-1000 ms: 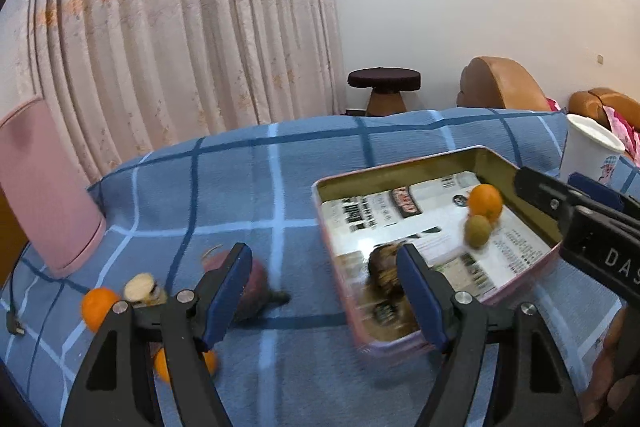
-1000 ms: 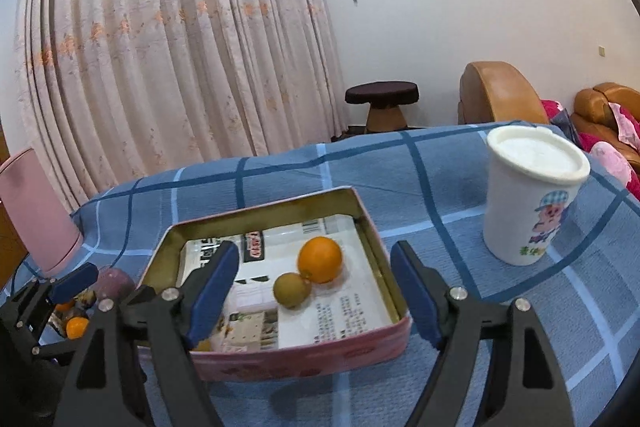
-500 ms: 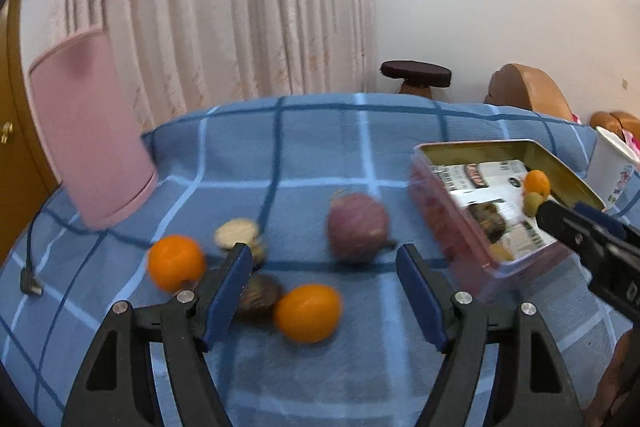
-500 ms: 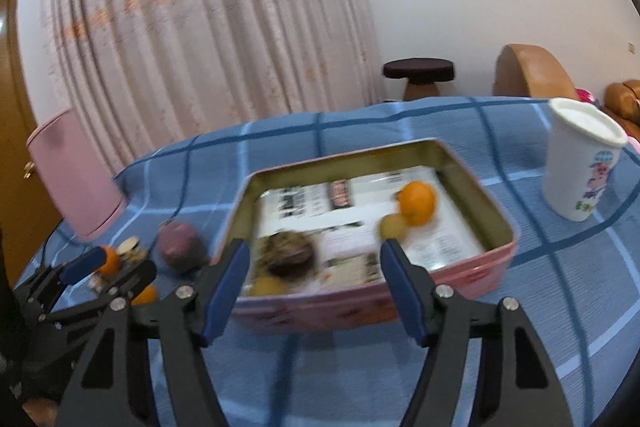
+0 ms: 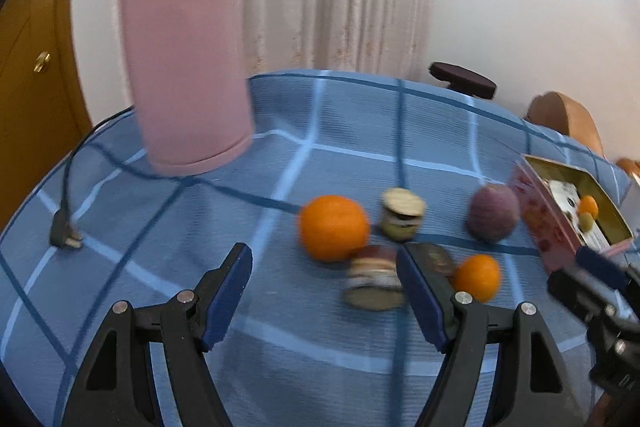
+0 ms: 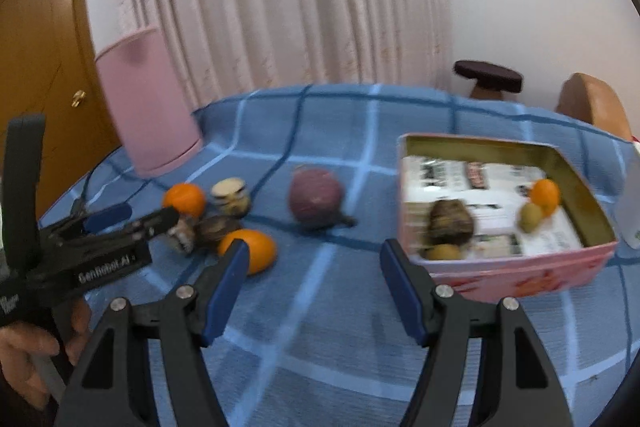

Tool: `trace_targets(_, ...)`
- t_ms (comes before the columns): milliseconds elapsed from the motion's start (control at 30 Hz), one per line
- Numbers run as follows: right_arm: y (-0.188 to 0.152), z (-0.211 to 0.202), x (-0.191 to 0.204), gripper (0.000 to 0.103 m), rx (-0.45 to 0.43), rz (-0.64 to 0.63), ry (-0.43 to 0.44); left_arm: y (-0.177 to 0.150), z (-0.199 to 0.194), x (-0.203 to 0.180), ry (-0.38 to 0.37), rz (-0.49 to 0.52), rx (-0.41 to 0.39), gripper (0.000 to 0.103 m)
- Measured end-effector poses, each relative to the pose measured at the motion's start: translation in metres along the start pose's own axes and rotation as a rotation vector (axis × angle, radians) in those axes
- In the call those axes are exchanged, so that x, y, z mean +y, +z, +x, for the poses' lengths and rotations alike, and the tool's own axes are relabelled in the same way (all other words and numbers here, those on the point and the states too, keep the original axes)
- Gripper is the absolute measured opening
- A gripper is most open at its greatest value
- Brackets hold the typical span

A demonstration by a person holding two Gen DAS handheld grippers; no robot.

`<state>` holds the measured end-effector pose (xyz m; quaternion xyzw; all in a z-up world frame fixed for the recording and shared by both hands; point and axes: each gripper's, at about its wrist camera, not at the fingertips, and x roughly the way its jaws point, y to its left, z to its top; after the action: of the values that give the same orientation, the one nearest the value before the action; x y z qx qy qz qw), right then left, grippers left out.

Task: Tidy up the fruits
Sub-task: 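Grasp a chocolate cake roll with the left tool while the right tool grasps an orange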

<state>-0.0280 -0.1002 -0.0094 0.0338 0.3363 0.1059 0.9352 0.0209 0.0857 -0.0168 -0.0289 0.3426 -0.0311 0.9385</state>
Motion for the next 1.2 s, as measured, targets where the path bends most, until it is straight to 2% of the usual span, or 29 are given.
trace_targets(67,0.001,0.01,0.007,0.071,0.035,-0.003,0.013,0.002,0.002,0.013,0.017,-0.029,0.005,0.076)
trace_targets(167,0.005,0.029,0.02,0.064,0.089,-0.021,0.01,0.002,0.002,0.025,0.027,-0.062,0.004,0.076)
trace_targets(233,0.006,0.04,0.027,0.058,0.123,-0.033,0.018,0.003,0.003,0.03,0.022,-0.079,0.005,0.076)
trace_targets(367,0.007,0.062,0.035,0.054,0.212,-0.038,0.043,0.003,0.005,0.023,-0.014,-0.057,0.011,0.076)
trace_targets(500,0.006,0.06,0.033,0.046,0.208,-0.038,0.069,0.003,0.002,0.01,-0.055,0.005,0.004,0.076)
trace_targets(567,0.005,0.055,0.03,0.046,0.198,-0.028,0.079,0.002,0.002,0.004,-0.087,0.021,0.014,0.076)
trace_targets(667,0.003,0.037,0.024,0.046,0.14,-0.031,0.06,0.002,0.008,-0.003,-0.127,0.046,0.044,0.076)
trace_targets(767,0.004,0.02,0.019,0.046,0.07,-0.042,0.019,0.001,0.016,-0.011,-0.137,0.061,0.084,0.076)
trace_targets(867,0.004,0.011,0.011,0.046,0.039,-0.028,0.019,0.002,0.024,-0.021,-0.138,0.072,0.123,0.075)
trace_targets(933,0.005,0.009,0.008,0.046,0.035,-0.022,0.02,0.002,0.025,-0.023,-0.152,0.07,0.121,0.061)
trace_targets(967,0.005,0.009,0.006,0.046,0.033,-0.018,0.022,0.002,0.025,-0.024,-0.146,0.073,0.121,0.051)
trace_targets(1000,0.006,0.009,0.005,0.046,0.033,-0.012,0.026,0.002,0.028,-0.025,-0.134,0.079,0.13,0.047)
trace_targets(1133,0.007,0.006,0.003,0.046,0.029,0.005,0.047,-0.001,0.037,-0.015,-0.181,0.021,0.183,0.045)
trace_targets(1200,0.007,0.005,0.003,0.046,0.024,0.001,0.046,0.001,0.038,-0.01,-0.19,-0.018,0.178,0.045)
